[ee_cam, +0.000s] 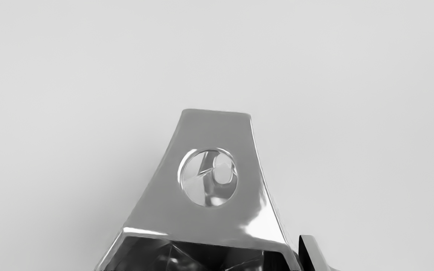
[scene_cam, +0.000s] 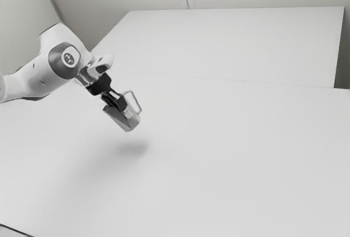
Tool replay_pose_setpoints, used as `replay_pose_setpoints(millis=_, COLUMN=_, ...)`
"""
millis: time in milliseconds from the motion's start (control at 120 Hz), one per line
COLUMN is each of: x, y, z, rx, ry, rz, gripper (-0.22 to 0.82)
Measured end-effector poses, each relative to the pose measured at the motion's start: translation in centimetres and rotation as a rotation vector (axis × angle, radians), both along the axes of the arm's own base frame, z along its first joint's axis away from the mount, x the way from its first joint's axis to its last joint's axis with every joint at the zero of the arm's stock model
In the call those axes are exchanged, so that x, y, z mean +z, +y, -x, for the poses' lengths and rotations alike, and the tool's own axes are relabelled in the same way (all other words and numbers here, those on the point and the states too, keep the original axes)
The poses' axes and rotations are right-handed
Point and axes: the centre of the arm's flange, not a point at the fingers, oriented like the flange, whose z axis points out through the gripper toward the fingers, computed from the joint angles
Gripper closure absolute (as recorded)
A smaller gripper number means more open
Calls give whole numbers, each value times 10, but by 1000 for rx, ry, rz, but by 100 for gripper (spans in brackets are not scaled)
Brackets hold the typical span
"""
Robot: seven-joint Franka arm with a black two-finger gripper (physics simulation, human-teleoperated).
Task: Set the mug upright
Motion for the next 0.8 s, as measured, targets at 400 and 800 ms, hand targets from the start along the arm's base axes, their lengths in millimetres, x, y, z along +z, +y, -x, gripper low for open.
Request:
replay_pose_setpoints(millis=400, x=-3, y=-53, z=14, rx=72, ry=78, rz=-336, gripper=78)
replay_pose_setpoints(millis=800, x=-47, y=-61, z=34, rx=268, ry=41, rz=-405, gripper=78)
